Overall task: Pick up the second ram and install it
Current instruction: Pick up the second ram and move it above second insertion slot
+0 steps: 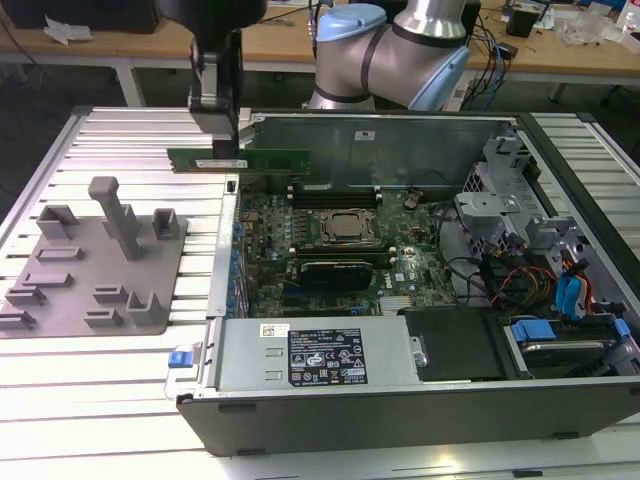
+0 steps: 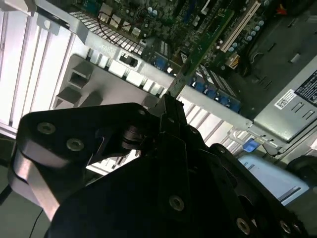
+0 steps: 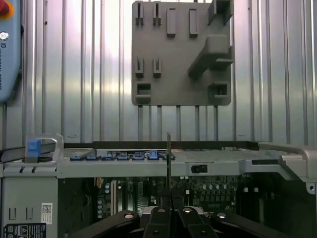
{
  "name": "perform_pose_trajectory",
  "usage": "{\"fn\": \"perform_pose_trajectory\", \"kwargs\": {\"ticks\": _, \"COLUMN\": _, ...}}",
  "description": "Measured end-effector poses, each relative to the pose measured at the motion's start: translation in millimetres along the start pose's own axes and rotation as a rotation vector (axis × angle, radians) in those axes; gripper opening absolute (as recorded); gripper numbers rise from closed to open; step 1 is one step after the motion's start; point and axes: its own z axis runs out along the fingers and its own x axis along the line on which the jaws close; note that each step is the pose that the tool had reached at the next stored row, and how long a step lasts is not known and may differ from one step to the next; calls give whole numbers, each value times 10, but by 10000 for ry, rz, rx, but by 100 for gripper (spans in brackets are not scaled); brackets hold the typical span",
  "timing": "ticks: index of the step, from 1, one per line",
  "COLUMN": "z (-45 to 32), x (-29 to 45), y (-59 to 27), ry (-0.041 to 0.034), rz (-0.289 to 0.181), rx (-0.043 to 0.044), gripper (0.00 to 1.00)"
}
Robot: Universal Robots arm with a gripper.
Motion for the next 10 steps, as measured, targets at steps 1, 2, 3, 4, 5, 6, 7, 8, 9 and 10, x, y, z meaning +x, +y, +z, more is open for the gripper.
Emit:
{"fn": "perform_pose_trajectory", "kwargs": {"ticks": 1, "z": 0, "x": 0, "y": -27, "ry": 0, "rz": 1, "rx": 0, "gripper": 9}}
{"fn": "perform_pose_trajectory", "kwargs": {"ticks": 2, "z": -1, "x": 0, "y": -138, "ry": 0, "rz": -1, "rx": 0, "gripper": 9}}
{"fn": "perform_pose_trajectory", "kwargs": {"ticks": 3, "z": 2, "x": -1, "y": -188, "ry": -1, "rz": 1, "rx": 0, "gripper": 9}}
{"fn": "perform_pose_trajectory", "kwargs": {"ticks": 4, "z": 8, "x": -1, "y": -302, "ry": 0, "rz": 0, "rx": -7, "gripper": 9}}
{"fn": "perform_pose_trajectory", "kwargs": {"ticks": 5, "z": 16, "x": -1, "y": -368, "ry": -1, "rz": 1, "rx": -13, "gripper": 9}}
{"fn": "perform_pose_trajectory", "kwargs": {"ticks": 6, "z": 30, "x": 0, "y": -421, "ry": 0, "rz": 2, "rx": -15, "gripper": 9}}
{"fn": "perform_pose_trajectory", "kwargs": {"ticks": 7, "z": 54, "x": -1, "y": -480, "ry": 0, "rz": 0, "rx": -16, "gripper": 9}}
{"fn": "perform_pose_trajectory", "kwargs": {"ticks": 8, "z": 82, "x": -2, "y": -550, "ry": 0, "rz": 2, "rx": -15, "gripper": 9}}
{"fn": "perform_pose_trajectory", "kwargs": {"ticks": 9, "z": 115, "x": -4, "y": -663, "ry": -1, "rz": 1, "rx": -15, "gripper": 9}}
{"fn": "perform_pose_trajectory", "kwargs": {"ticks": 10, "z": 138, "x": -6, "y": -745, "ry": 0, "rz": 1, "rx": -16, "gripper": 9}}
